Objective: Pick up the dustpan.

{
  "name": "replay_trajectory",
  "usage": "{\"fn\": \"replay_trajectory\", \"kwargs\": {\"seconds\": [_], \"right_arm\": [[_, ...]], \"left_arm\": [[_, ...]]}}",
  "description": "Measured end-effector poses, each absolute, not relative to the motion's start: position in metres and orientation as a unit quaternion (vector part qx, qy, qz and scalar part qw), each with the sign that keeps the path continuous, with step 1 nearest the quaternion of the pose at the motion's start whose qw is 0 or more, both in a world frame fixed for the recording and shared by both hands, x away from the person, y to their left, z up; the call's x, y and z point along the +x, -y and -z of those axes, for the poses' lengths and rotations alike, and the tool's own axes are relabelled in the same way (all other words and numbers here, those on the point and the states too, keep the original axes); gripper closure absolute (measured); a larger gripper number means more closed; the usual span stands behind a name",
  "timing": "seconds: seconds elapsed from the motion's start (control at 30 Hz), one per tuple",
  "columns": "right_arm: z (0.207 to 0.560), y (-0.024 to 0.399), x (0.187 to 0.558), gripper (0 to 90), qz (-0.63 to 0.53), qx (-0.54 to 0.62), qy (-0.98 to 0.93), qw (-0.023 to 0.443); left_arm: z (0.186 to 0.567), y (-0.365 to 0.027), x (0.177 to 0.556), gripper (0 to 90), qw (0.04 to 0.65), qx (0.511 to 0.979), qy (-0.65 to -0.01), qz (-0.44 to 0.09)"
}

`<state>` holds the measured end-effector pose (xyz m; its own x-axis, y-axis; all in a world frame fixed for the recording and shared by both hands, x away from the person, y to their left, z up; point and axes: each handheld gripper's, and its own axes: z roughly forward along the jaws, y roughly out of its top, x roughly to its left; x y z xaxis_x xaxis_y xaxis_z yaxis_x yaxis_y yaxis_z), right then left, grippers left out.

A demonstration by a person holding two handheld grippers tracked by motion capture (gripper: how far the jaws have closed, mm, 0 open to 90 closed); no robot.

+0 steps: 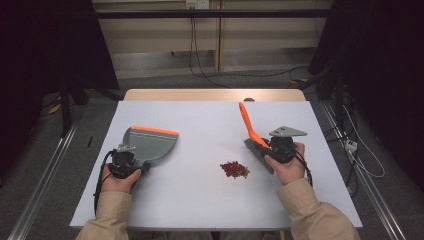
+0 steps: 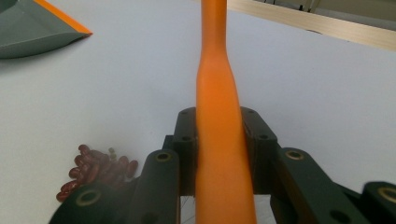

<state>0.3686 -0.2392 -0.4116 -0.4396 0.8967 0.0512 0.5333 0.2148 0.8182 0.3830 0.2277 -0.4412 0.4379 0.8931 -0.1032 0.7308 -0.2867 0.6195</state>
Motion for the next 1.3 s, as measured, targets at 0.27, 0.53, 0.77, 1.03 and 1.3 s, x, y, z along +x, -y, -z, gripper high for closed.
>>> {"fn": "replay_trajectory", "kwargs": {"seconds": [0.27, 0.53, 0.77, 1.03, 1.3], "right_arm": [[0.412, 0.242, 0.368, 71.1, -0.408, 0.479, -0.744, 0.225], [0.412, 0.243, 0.368, 71.1, -0.409, 0.478, -0.745, 0.223], [0.413, 0.246, 0.368, 71.1, -0.408, 0.48, -0.743, 0.226], [0.415, 0.247, 0.369, 71.1, -0.41, 0.481, -0.741, 0.226], [0.416, 0.248, 0.37, 71.1, -0.407, 0.483, -0.742, 0.225]], "left_arm": [[0.433, -0.233, 0.378, 61.0, 0.327, 0.801, -0.487, -0.12], [0.423, -0.227, 0.369, 61.0, 0.354, 0.816, -0.447, -0.095], [0.419, -0.209, 0.361, 61.0, 0.365, 0.845, -0.388, -0.05], [0.42, -0.194, 0.354, 60.9, 0.369, 0.865, -0.341, -0.009], [0.421, -0.192, 0.344, 60.9, 0.368, 0.882, -0.294, 0.028]]}}
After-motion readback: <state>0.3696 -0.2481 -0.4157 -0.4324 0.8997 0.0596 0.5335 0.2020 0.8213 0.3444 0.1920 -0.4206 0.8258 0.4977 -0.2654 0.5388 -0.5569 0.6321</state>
